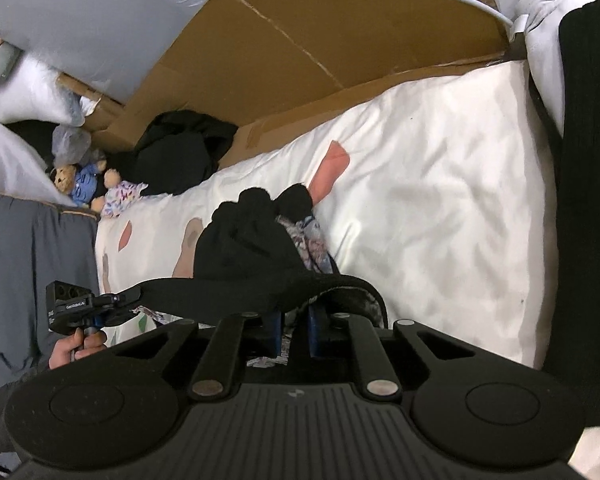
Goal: Fold clothes
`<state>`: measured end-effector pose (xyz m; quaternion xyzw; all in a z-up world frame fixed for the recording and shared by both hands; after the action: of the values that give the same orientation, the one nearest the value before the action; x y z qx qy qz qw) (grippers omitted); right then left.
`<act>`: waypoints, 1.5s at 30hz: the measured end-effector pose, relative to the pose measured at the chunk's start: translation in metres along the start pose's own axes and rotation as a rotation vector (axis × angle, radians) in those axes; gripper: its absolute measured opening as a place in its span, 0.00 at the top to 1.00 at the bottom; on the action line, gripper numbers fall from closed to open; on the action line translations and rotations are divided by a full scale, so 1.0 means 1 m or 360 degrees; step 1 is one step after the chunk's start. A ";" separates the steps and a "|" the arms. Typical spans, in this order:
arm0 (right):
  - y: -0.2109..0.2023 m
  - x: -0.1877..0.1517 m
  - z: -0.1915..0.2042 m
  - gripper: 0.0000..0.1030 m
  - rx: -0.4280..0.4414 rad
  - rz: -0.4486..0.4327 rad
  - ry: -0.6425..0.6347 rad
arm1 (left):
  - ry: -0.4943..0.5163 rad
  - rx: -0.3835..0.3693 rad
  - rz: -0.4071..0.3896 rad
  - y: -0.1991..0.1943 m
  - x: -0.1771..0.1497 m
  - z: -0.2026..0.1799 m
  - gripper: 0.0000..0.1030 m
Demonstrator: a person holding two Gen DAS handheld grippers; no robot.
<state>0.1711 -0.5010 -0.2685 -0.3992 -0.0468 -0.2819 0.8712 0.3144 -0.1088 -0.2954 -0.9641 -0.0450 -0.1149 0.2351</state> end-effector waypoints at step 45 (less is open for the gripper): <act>0.042 0.025 -0.040 0.70 -0.0275 -0.0114 -0.0069 | 0.0466 0.0451 -0.0004 0.038 0.017 0.024 0.92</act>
<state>0.2087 -0.5187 -0.3161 -0.4769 -0.0555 -0.3072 0.8217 0.3413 -0.1307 -0.3284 -0.8944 -0.0273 -0.2466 0.3722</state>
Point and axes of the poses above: each gripper's, at about its wrist camera, not at the fingertips, and y roughly the way its jaws point, z to its left, x to its top, the point moved 7 cm from there along y, roughly the way its jaws point
